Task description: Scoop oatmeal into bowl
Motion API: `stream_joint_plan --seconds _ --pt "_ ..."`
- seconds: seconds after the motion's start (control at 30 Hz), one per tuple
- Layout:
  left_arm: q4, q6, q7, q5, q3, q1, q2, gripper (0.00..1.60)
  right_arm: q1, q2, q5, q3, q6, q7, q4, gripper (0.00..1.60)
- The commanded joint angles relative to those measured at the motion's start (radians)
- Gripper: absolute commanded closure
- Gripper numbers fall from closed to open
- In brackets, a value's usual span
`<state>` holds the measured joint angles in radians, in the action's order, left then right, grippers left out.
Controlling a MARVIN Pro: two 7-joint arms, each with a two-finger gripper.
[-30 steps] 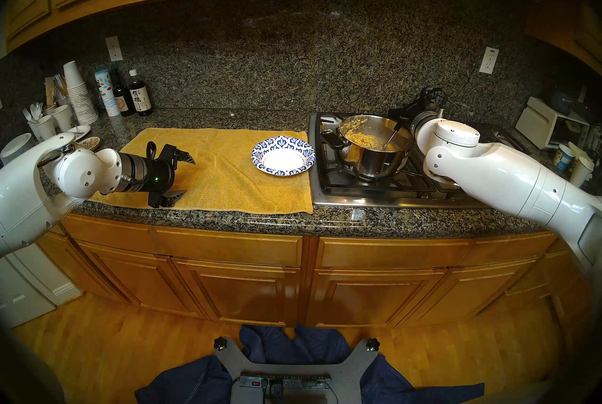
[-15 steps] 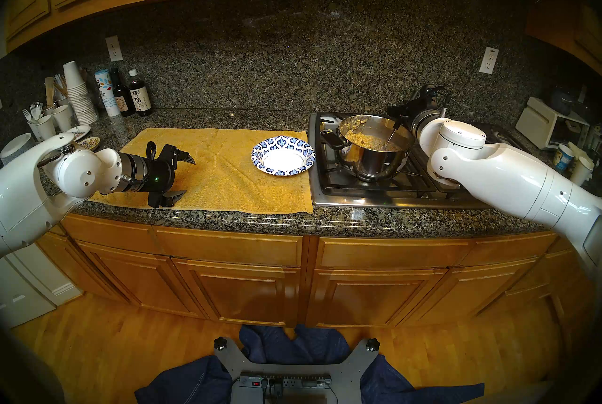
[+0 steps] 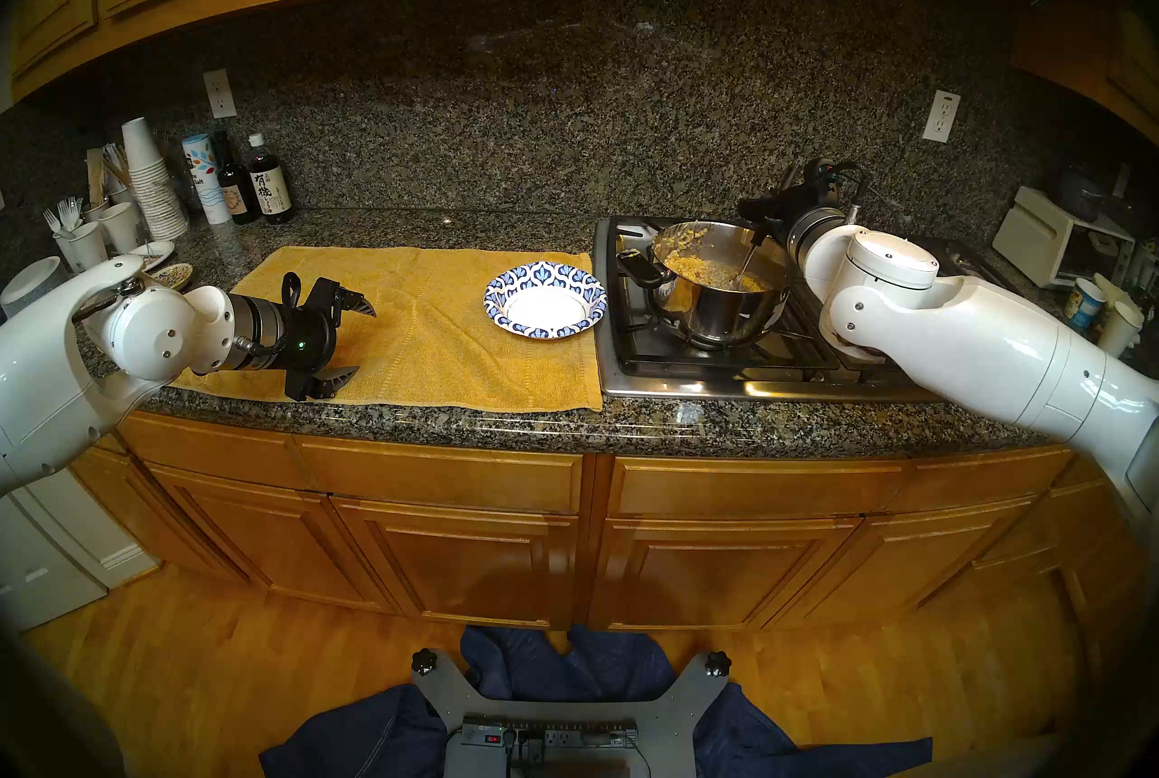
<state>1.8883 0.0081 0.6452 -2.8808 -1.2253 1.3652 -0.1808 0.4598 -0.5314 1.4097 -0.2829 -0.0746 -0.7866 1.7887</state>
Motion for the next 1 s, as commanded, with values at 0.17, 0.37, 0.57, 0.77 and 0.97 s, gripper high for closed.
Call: stream_joint_plan --seconds 0.17,0.37,0.57,0.77,0.97 --pt "-0.001 0.000 0.002 0.001 -0.001 -0.003 -0.002 0.00 -0.032 -0.001 -0.099 -0.004 -0.044 -0.046 0.012 1.60" --pt "-0.001 0.000 0.001 0.001 -0.001 -0.002 -0.002 0.00 -0.042 -0.023 -0.194 0.012 -0.070 -0.096 -0.014 1.60" --pt "-0.001 0.000 0.001 0.001 -0.001 -0.002 -0.002 0.00 -0.043 -0.052 -0.271 0.023 -0.095 -0.153 -0.043 1.60" --pt "-0.001 0.000 0.001 0.001 -0.001 -0.002 -0.002 0.00 -0.048 -0.070 -0.345 0.036 -0.106 -0.203 -0.072 1.60" --pt "-0.001 0.000 0.001 0.001 -0.001 -0.002 -0.002 0.00 -0.053 -0.085 -0.438 0.060 -0.102 -0.243 -0.099 1.60"
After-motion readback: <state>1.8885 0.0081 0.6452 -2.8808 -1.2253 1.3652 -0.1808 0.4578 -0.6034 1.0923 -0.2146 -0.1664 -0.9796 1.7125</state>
